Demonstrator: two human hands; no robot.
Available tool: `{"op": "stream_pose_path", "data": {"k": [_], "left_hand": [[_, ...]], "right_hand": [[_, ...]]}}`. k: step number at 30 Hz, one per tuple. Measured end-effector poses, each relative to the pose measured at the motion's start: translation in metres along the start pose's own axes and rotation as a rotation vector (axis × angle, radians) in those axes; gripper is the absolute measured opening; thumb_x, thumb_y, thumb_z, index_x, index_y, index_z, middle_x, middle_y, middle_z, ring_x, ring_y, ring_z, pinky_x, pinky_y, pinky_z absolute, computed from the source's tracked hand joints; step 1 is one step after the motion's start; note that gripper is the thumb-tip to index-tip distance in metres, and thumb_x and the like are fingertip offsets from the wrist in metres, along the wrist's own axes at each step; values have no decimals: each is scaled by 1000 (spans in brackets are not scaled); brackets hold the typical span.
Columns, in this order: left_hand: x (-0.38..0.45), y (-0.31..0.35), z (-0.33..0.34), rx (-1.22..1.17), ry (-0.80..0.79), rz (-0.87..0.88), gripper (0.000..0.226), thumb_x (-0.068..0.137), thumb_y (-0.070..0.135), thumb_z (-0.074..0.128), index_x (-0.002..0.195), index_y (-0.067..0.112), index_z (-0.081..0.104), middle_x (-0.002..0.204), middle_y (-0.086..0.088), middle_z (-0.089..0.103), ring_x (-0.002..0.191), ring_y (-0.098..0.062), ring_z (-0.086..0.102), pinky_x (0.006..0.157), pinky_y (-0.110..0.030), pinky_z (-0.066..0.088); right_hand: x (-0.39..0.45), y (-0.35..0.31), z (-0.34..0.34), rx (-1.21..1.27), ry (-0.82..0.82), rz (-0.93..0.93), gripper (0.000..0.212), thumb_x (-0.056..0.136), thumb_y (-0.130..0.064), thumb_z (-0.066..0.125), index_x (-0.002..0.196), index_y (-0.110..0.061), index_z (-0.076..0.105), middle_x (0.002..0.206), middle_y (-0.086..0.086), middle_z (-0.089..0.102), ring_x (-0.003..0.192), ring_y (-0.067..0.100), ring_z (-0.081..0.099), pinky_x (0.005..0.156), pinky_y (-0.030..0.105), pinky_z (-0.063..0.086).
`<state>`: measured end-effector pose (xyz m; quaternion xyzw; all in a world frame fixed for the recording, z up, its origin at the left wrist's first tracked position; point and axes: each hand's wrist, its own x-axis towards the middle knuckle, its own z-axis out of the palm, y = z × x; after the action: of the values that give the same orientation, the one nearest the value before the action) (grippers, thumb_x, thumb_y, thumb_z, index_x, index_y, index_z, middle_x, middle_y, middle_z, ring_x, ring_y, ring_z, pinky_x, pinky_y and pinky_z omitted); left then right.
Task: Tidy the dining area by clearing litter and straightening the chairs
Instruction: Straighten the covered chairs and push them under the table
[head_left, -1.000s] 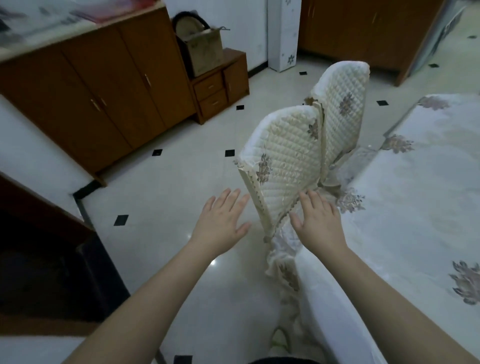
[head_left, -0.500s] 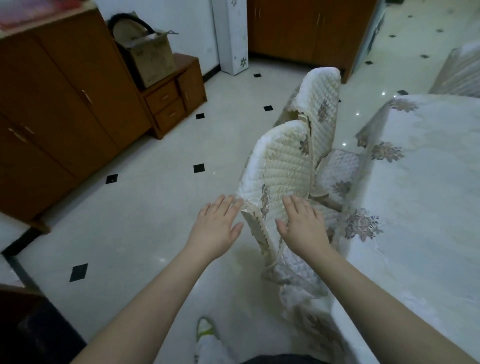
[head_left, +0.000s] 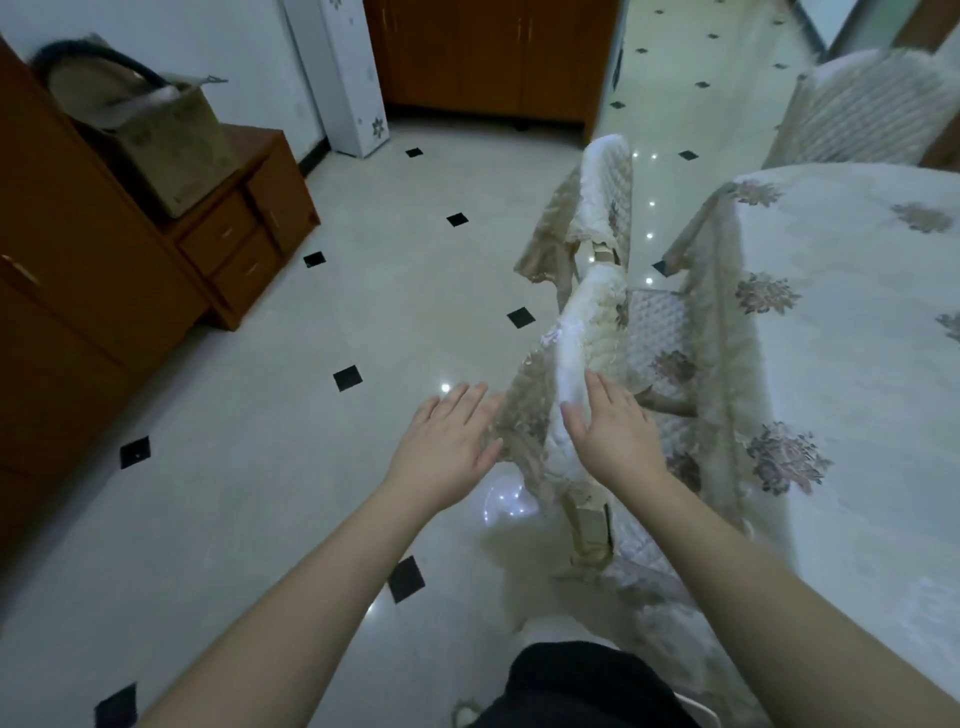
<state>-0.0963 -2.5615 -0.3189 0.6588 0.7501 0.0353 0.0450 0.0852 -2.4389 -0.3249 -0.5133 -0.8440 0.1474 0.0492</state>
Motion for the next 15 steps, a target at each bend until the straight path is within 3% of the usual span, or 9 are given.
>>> {"op": "stream_pose_path", "data": {"k": [8,15], "left_hand": [[126,-44,8,63,33,230,55,90,40,34,139,18,47,141,-5,51,131,-26,46,102,-44,39],[236,-76,-7,87,-91,431,60,96,34,42,151,22,22,159,-1,20,146,-22,15,115,-39,13]], "right_hand": [[83,-16,19,168,17,181,72,95,-52,38,149,-9,20,155,9,26,140,24,28,111,39,27],[166,-44,9,231,-35,414,76,93,-41,45,150,-6,10,152,19,24,133,35,34,105,42,34]]}}
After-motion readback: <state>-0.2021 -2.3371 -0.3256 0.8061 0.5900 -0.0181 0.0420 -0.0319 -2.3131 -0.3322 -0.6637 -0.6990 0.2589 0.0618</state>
